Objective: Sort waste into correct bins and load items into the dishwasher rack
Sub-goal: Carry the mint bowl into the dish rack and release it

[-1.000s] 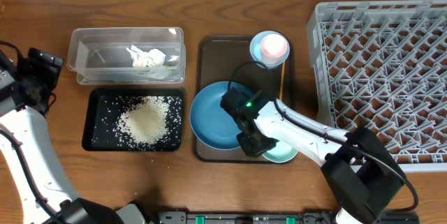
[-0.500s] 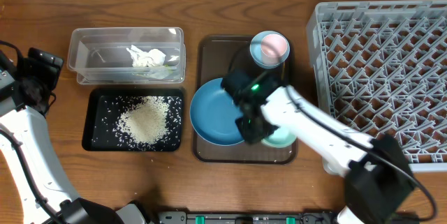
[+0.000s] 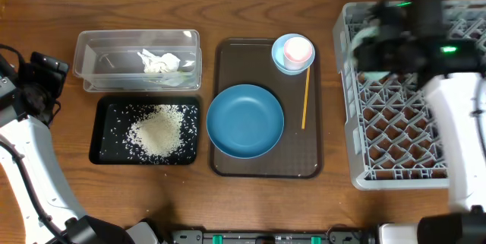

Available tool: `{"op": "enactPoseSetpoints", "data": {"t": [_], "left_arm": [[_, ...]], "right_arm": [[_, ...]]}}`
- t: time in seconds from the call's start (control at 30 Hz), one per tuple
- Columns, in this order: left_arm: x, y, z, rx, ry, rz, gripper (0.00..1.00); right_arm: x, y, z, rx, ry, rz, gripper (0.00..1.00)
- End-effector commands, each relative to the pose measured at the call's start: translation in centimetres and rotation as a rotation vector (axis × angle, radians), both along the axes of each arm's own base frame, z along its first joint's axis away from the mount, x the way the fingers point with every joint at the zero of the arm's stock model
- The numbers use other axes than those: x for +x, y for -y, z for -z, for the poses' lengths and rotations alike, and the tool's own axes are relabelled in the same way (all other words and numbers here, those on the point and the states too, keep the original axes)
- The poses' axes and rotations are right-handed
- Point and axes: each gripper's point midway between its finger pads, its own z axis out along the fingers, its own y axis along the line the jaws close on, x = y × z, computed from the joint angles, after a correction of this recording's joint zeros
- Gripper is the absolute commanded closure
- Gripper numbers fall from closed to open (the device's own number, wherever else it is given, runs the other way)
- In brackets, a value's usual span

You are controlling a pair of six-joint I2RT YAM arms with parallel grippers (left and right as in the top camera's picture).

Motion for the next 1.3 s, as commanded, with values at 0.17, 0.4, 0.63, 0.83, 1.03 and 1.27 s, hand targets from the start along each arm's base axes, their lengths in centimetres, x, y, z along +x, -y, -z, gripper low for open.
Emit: {"op": "enactPoseSetpoints", "data": {"t": [0.17, 0.4, 0.63, 0.83, 1.03, 1.27], "left_arm": [[-0.2, -0.3, 0.2, 0.004, -0.01, -0.011, 0.05], [-0.2, -0.3, 0.2, 0.004, -0.01, -0.011, 0.05], [-0.2, -0.3, 0.2, 0.004, -0.009, -0.011, 0.05], [-0.2, -0.3, 0.2, 0.004, -0.01, -0.011, 0.05], [-0.2, -0.3, 0.2, 0.003, -0.01, -0.011, 0.05], [-0.2, -0.3, 0.2, 0.004, -0.01, -0.011, 0.05]], "right_arm": [[1.4, 1.9, -1.1, 0.505, 0.192, -0.245, 0.99], [4.4, 4.0, 2.5, 0.63, 0.197, -0.225, 0.99], [5.3, 5.7, 6.1, 0.656, 0.112, -0.141, 0.99], [4.9, 7.7, 7.9, 0.603, 0.04, -0.036, 0.99], [3.9, 9.7, 11.2, 0.476, -0.089, 0.098, 0.96], [2.8, 11.8, 13.2, 0.375, -0.189, 0.217, 0.92]]}}
